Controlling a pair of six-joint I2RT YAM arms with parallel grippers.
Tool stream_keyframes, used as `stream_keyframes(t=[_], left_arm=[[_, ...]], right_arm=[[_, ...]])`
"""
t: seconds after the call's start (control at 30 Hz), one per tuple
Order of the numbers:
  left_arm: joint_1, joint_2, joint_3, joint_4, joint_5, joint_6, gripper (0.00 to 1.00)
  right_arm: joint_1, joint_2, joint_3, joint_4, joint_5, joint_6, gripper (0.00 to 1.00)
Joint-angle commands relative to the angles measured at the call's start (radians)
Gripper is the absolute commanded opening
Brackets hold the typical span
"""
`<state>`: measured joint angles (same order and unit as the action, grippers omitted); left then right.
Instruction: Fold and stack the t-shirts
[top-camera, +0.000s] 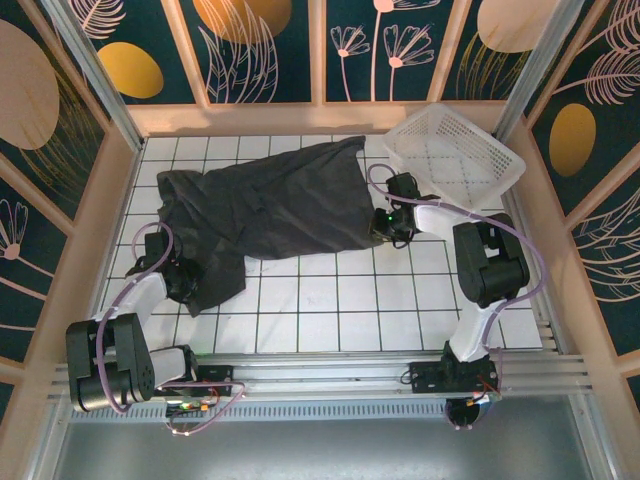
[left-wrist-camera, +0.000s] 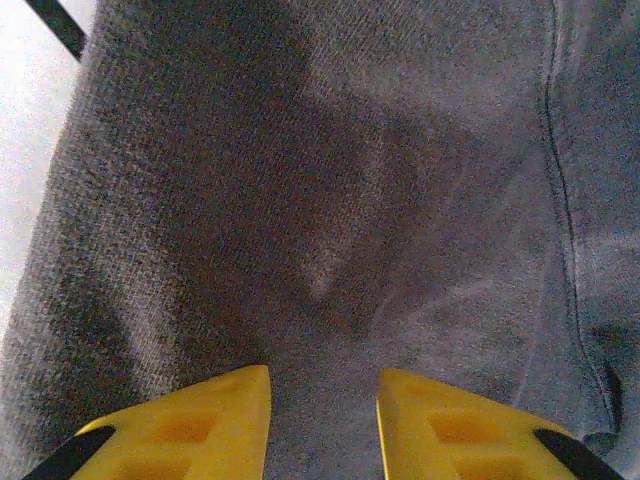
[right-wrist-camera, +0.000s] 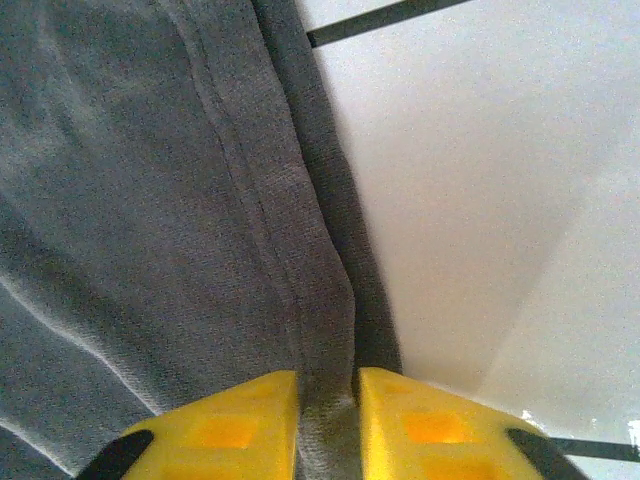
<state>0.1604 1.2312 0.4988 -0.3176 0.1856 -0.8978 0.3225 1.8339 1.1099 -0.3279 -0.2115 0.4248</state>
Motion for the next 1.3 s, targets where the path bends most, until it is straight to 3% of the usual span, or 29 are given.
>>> stream_keyframes(t=[0.0, 0.17, 0.57, 0.83, 1.1, 1.27], left_arm=[[-0.005, -0.01, -0.009, 0.005, -0.011, 0.017, 0.32], [-0.005, -0.001, -0.02, 0.008, -0.034, 0.028, 0.29], [-0.005, 0.036, -0.039, 0.034, -0.087, 0.032, 0.25], [-0.006, 0.059, -0.027, 0.04, -0.095, 0.032, 0.24], [-0.005, 0.048, 0.0, 0.0, -0.135, 0.042, 0.24], [-0.005, 0.043, 0.01, -0.046, -0.192, 0.061, 0.24]], right_arm=[[0.001, 0.011, 0.013, 0.006, 0.004, -0.006, 0.13], [-0.008, -0.006, 0.038, -0.003, 0.041, 0.007, 0.0], [-0.051, -0.007, 0.152, -0.069, 0.07, 0.014, 0.0], [-0.069, 0.09, 0.255, -0.154, 0.066, 0.012, 0.0], [-0.077, 0.101, 0.231, -0.203, 0.071, 0.035, 0.0], [-0.077, 0.023, 0.146, -0.22, 0.085, 0.057, 0.0]])
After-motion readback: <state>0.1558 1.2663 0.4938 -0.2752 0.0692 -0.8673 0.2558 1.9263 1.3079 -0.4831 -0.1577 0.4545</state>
